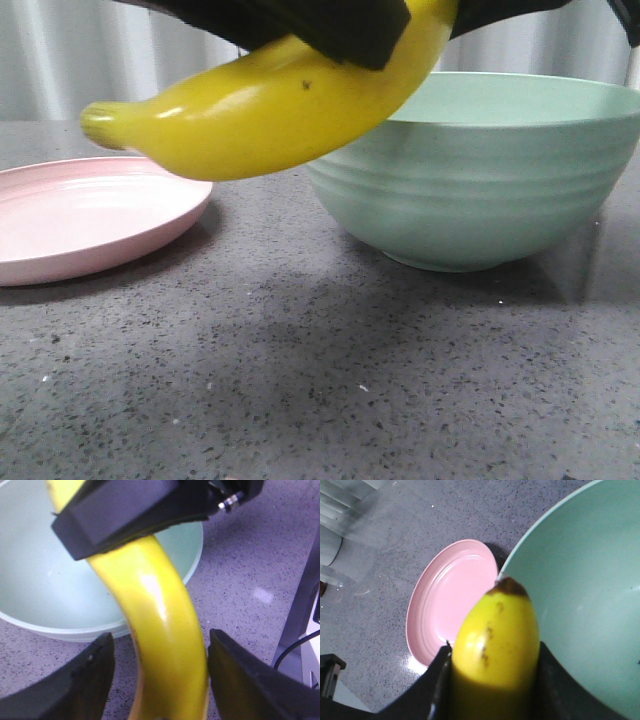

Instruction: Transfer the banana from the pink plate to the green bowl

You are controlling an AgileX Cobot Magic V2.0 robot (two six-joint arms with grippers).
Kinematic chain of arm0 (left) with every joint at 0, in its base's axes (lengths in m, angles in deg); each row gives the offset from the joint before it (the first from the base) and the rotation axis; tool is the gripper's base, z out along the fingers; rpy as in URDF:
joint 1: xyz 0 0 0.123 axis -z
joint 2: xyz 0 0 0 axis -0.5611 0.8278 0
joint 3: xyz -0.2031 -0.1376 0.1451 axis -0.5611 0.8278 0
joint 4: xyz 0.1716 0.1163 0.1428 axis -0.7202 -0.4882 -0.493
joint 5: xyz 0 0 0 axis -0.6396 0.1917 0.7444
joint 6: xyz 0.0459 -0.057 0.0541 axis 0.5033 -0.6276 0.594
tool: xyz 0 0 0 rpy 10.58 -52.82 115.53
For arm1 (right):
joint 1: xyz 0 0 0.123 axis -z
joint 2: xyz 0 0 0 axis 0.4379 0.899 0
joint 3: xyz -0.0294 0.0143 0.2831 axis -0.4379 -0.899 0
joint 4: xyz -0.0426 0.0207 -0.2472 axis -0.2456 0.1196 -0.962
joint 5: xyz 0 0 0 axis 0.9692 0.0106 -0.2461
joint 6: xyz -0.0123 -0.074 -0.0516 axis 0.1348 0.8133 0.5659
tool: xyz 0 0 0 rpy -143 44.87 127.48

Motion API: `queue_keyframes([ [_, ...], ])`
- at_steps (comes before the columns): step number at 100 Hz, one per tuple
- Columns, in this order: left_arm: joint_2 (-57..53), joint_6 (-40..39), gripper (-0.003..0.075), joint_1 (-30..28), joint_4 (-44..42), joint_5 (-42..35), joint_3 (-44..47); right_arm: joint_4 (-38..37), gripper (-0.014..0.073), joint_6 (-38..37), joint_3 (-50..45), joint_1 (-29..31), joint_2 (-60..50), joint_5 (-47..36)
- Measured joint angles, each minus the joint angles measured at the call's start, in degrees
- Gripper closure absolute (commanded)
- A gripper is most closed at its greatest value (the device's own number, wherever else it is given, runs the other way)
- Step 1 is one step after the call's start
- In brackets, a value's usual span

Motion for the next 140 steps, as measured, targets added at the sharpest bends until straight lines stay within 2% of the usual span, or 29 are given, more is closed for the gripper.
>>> queue_keyframes([
  [22,-5.1,0.0,0.0328,-3.3,0.2,0.0,0.0,-3.8,0.0664,1.8,0.0,0.5,-4.7,-4.5],
  [53,-9.4,0.0,0.0331,-3.9,0.1,-0.1,0.0,-26.3,0.0664,2.1,0.0,5.1,-7.7,-13.1],
  [73,-9.4,0.0,0.0331,-3.9,0.1,-0.1,0.0,-31.8,0.0660,2.1,0.0,6.1,-2.2,-13.1],
  [85,-9.4,0.0,0.0331,-3.9,0.1,-0.1,0.0,-32.5,0.0567,2.1,0.0,6.1,1.9,-12.9],
  [102,-9.4,0.0,0.0331,-3.9,0.1,-0.1,0.0,-32.8,0.0251,2.1,0.0,6.1,4.3,-12.8],
  [107,-9.4,0.0,0.0331,-3.9,0.1,-0.1,0.0,-32.8,0.0200,2.1,0.0,6.1,4.3,-13.0],
  [140,-9.4,0.0,0.0331,-3.9,0.1,-0.1,0.0,-33.3,0.0187,2.3,0.0,6.1,3.8,-18.4],
])
